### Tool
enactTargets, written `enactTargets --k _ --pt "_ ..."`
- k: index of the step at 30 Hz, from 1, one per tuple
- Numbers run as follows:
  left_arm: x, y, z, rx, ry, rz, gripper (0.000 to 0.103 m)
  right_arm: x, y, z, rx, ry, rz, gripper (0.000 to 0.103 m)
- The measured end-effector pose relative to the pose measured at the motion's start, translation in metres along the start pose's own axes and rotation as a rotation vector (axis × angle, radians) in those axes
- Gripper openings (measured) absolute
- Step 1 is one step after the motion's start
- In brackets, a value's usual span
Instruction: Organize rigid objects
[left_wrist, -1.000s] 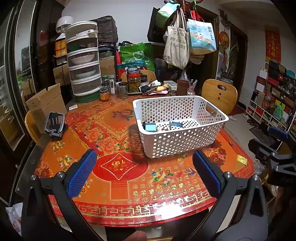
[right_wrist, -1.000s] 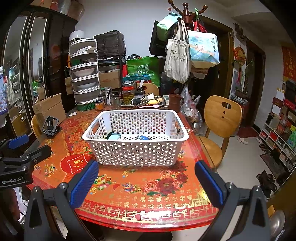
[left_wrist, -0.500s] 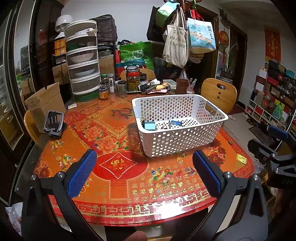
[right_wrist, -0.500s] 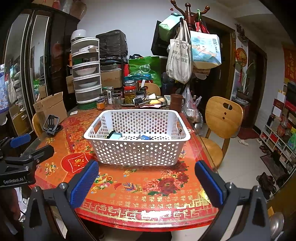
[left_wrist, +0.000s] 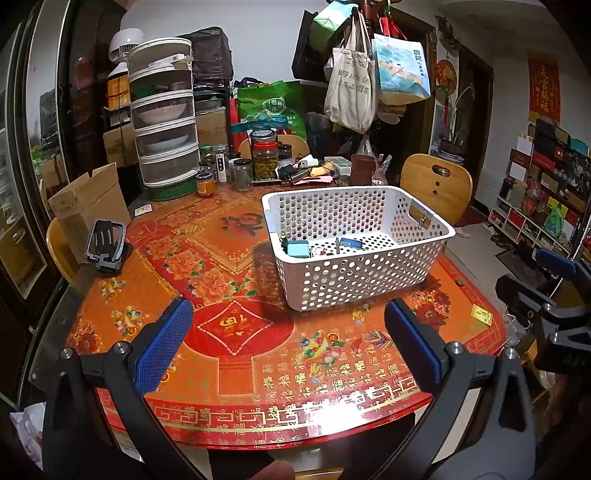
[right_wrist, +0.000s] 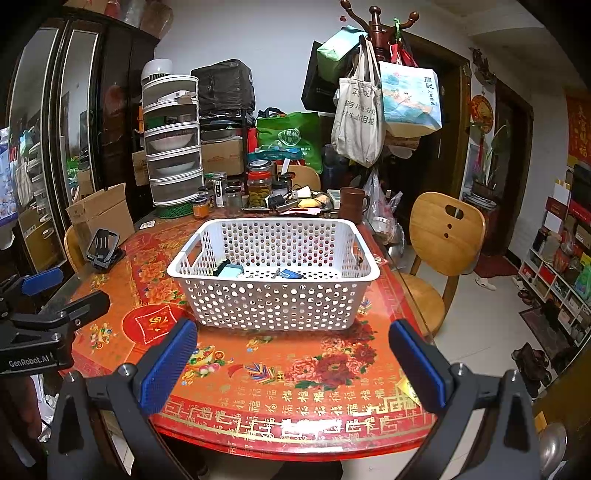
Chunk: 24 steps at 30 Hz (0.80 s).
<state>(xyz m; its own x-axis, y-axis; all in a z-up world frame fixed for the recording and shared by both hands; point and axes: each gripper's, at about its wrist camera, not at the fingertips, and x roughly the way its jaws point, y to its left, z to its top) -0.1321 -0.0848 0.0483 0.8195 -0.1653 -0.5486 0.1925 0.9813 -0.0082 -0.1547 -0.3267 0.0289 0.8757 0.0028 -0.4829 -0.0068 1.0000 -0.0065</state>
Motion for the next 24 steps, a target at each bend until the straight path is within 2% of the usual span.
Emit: enactTargets --k 24 --pt "0.0032 0.0015 -0.0040 0.002 0.016 -0.015 0.102 -0.0001 0.0001 -0.0001 -0.001 0.001 0.000 0.103"
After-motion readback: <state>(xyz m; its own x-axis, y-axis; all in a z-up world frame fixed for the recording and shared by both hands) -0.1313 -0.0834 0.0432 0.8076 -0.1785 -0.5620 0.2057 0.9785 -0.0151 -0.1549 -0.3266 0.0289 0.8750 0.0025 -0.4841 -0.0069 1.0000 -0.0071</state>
